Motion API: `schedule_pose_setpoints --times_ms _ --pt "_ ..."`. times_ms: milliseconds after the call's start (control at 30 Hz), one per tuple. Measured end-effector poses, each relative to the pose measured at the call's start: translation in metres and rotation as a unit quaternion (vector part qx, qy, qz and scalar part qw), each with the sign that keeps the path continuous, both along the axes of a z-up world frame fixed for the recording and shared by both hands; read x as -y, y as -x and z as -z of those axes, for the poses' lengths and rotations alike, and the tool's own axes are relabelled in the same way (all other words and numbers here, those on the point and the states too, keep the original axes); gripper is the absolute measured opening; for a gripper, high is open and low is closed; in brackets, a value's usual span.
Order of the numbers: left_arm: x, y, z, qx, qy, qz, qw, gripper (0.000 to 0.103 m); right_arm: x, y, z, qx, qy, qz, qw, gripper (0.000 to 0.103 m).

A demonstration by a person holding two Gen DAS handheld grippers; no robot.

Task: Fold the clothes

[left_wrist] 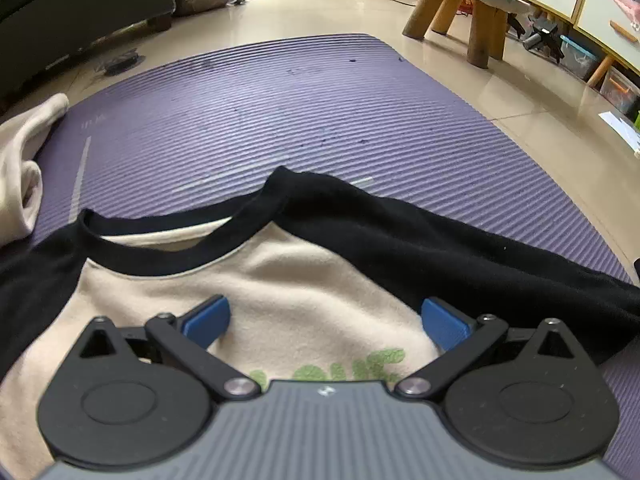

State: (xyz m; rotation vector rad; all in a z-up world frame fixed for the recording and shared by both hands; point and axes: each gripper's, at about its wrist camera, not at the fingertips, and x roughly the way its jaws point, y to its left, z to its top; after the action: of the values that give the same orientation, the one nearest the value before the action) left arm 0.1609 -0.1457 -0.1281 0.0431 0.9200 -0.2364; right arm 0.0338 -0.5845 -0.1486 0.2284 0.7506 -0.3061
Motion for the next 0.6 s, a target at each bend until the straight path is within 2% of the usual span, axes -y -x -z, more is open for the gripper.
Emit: schedule_pose_setpoints --times_ms 133,200,233,267,367,400,533,600 --pt "-0.001 0.0 0.0 0.0 -0.001 0.004 1.0 0.102 0.007 0.011 -0.022 0.005 0.061 0.075 0.995 0.007" --pt "0.0 -0.001 0.0 -0.002 -0.003 0.007 1.0 0.102 0.018 0.018 -0.018 -0.029 0.048 0.119 0.991 0.008" --pt "0.001 -0.001 0.0 -0.004 -0.003 0.006 1.0 0.102 0.021 0.018 -0.01 -0.053 0.032 0.116 0.991 0.009" --pt "0.001 -0.002 0.0 -0.006 -0.002 0.006 1.0 0.102 0.021 0.019 -0.005 -0.067 0.024 0.111 0.991 0.012" --pt "-0.004 -0.007 -0.004 -0.019 0.014 -0.006 0.9997 0.102 0.027 0.021 0.008 -0.099 0.009 0.123 0.987 0.033" --pt "-0.005 -0.008 -0.005 -0.024 0.021 -0.011 0.9994 0.102 0.031 0.022 0.008 -0.093 0.005 0.137 0.986 0.033" --pt "-0.013 -0.016 -0.012 -0.033 0.043 -0.028 0.9981 0.099 0.04 0.013 0.0 -0.065 -0.004 0.132 0.989 0.035" --pt "-0.012 -0.02 -0.018 -0.02 0.028 -0.021 0.9992 0.096 0.042 0.004 -0.003 -0.056 0.0 0.117 0.992 0.045"
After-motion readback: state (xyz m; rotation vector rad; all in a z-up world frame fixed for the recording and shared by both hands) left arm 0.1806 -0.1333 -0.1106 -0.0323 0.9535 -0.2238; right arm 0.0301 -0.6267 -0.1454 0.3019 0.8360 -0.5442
